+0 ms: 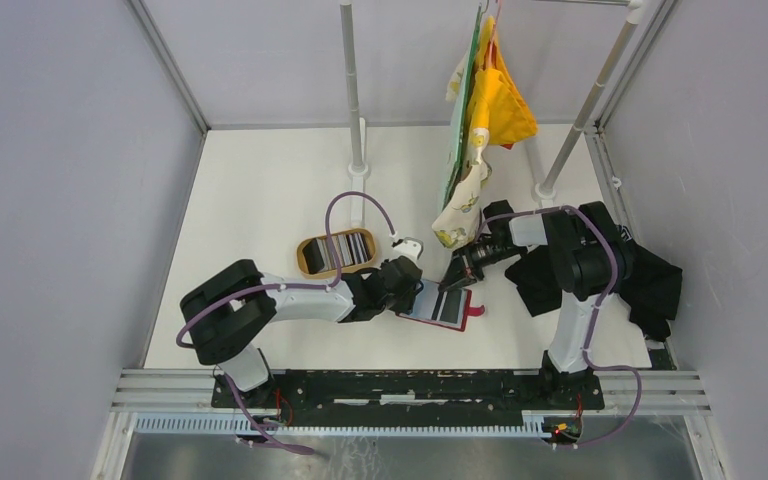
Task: Put the credit cards into the card holder
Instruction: Insert the credit card into the card holder.
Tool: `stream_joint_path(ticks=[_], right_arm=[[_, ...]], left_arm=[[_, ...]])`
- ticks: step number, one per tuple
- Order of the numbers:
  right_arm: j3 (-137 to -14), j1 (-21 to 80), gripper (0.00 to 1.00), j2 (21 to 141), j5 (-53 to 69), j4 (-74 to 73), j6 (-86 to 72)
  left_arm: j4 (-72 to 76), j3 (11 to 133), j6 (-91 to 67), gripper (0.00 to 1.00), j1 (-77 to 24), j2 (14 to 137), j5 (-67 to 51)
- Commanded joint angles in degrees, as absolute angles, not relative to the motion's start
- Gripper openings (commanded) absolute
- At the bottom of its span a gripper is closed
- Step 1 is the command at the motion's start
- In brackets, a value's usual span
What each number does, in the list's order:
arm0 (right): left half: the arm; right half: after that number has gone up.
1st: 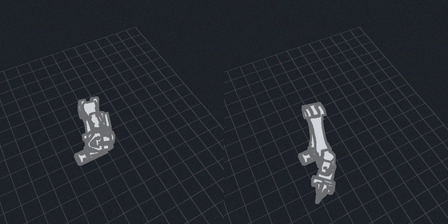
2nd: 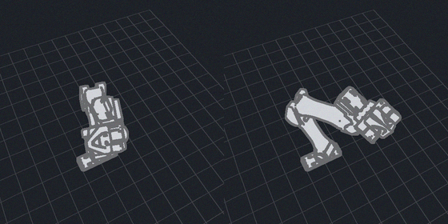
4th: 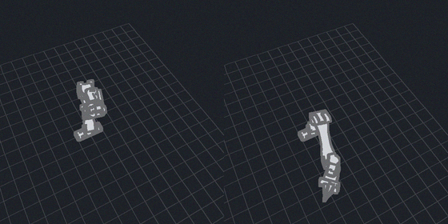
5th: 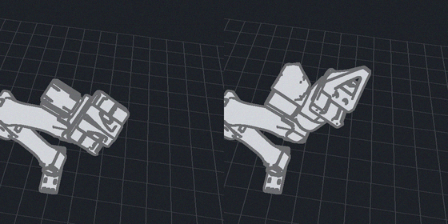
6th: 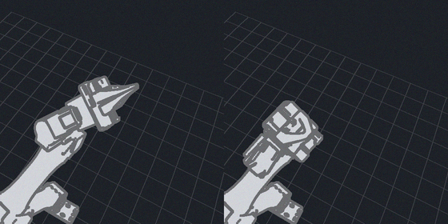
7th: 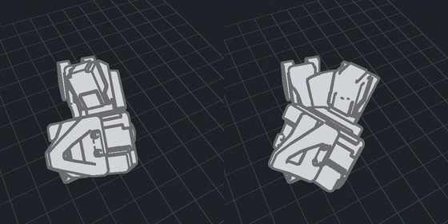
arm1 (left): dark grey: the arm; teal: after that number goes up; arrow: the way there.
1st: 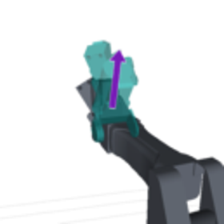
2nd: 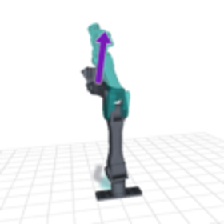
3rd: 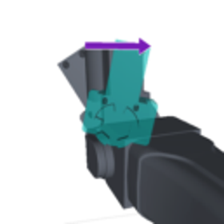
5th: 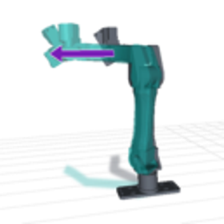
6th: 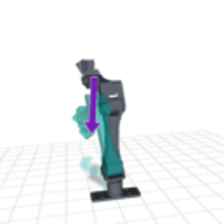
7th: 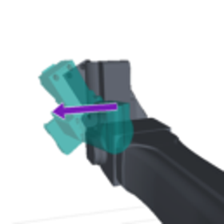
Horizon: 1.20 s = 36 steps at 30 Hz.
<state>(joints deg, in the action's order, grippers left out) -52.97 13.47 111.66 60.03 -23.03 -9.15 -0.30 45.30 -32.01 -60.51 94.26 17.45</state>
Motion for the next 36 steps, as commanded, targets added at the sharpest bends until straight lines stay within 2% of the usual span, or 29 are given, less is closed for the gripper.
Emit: stream_joint_path(ticks=[1, 5, 8, 12, 17, 21, 28, 31, 36], right_arm=[[-55.55, 14.23, 0.00, 113.99, 59.23, -24.23, -4.74], [-55.37, 14.18, 0.00, 113.60, 59.37, -23.52, -4.77], [-55.20, 14.23, 0.08, 113.47, 59.39, -22.86, -4.83], [-55.10, 14.19, 0.17, 113.64, 59.59, -22.59, -4.84], [-54.84, 14.22, 0.18, 113.62, 59.68, -22.24, -4.86], [-54.84, 14.11, 0.18, 113.71, 59.68, -22.15, -4.77], [-54.71, 13.86, 0.18, 113.80, 59.66, -22.16, -4.66], [-54.75, 13.82, 0.18, 113.79, 59.69, -22.22, -4.71], [-54.76, 13.73, 0.18, 113.86, 59.68, -22.28, -4.58]], left_arm=[[0.26, 47.27, -31.50, 0.47, -60.79, 95.19, 17.17], [0.26, 47.14, -32.39, 0.53, -60.76, 93.34, 18.09], [0.36, 46.43, -33.01, 0.59, -60.86, 89.68, 17.60], [2.40, 44.44, -34.29, 0.60, -61.48, 84.57, 14.37], [5.15, 45.76, -36.75, 0.59, -67.62, 83.02, 13.29], [5.15, 51.23, -37.70, 0.48, -72.94, 87.96, 15.32], [-6.16, 63.62, -38.60, 0.17, -75.45, 101.11, 24.64], [-8.43, 66.64, -38.14, 0.14, -75.45, 104.28, 26.86], [-12.09, 71.39, -37.49, 0.13, -75.36, 108.50, 29.82]])
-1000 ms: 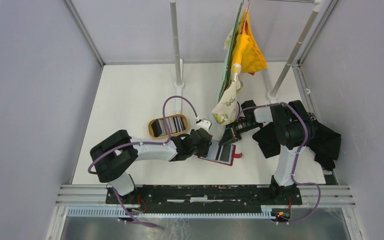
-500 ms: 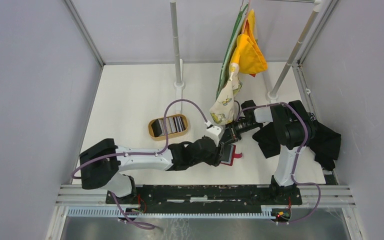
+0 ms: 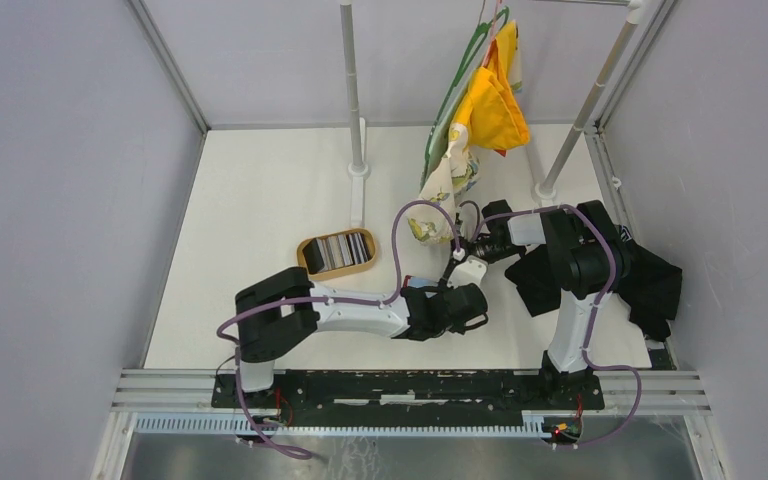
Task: Put the credit cards into the card holder
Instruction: Insert the credit card into the card holder.
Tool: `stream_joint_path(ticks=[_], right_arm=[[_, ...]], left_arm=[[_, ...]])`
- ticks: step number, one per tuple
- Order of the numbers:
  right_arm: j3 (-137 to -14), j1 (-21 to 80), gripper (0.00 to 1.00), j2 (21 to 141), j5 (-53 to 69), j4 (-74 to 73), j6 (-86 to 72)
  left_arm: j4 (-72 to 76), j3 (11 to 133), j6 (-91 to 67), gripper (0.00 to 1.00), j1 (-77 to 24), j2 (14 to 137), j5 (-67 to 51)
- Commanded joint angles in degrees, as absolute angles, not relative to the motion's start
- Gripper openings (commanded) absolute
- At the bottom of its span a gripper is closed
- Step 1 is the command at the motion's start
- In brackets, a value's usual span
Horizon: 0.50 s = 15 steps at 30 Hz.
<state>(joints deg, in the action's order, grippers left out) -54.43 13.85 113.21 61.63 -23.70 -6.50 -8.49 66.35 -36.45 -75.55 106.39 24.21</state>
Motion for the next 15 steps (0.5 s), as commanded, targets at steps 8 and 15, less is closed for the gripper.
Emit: stream_joint_path(ticks=[8, 15], right_arm=[[-54.58, 13.66, 0.19, 113.98, 59.50, -22.09, -4.52], [-54.58, 13.67, 0.21, 114.16, 59.50, -22.11, -4.43]], left_arm=[[-13.69, 73.30, -37.05, 0.16, -74.17, 111.47, 31.48], [-14.88, 73.00, -37.49, 0.27, -72.46, 112.15, 32.79]])
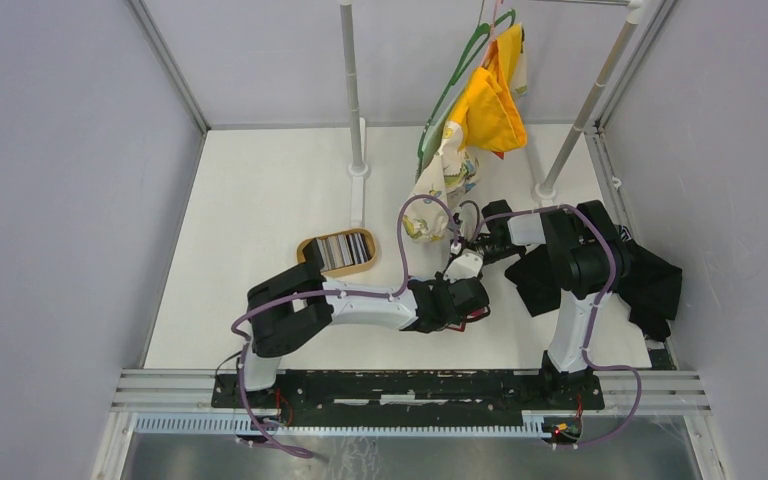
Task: Put the credit cards into the card holder
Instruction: Insert the credit card into the card holder.
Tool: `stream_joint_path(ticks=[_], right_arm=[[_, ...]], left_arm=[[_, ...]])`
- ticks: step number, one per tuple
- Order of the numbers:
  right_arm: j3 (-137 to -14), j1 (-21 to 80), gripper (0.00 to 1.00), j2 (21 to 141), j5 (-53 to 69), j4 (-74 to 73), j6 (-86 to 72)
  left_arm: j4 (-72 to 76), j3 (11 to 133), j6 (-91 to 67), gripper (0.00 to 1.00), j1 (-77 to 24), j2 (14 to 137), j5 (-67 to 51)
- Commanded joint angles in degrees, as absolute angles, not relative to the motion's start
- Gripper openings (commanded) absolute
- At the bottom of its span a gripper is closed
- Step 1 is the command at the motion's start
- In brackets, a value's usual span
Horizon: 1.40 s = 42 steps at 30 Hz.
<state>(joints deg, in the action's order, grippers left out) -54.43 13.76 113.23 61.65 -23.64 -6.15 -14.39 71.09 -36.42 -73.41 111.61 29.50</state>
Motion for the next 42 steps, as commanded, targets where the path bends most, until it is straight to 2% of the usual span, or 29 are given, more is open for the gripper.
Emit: stream_joint_path(ticks=[1, 9, 18, 25, 35, 42], right_arm=[[-54.57, 13.70, 0.22, 114.16, 59.50, -22.19, -4.34], [-55.17, 13.59, 0.33, 114.16, 60.01, -22.89, -3.44], [-56.11, 12.06, 0.40, 112.48, 61.14, -25.69, -0.57], [-55.55, 10.69, 0.40, 110.06, 61.77, -28.04, 3.03], [-55.81, 8.64, 0.39, 103.84, 59.58, -32.22, 9.70], [-53.34, 7.08, 0.34, 92.44, 56.46, -32.80, 17.63]], left_arm=[[-15.01, 72.89, -37.59, 0.29, -72.26, 112.15, 32.98], [-15.64, 71.17, -38.41, 0.41, -71.30, 110.92, 35.19], [-14.89, 69.38, -37.60, 0.44, -70.42, 108.63, 36.01], [-12.27, 66.20, -36.25, 0.44, -70.38, 105.01, 35.04], [-0.36, 57.18, -29.61, 0.42, -70.55, 93.50, 22.73], [3.91, 48.72, -28.86, 0.43, -70.26, 86.36, 23.24]])
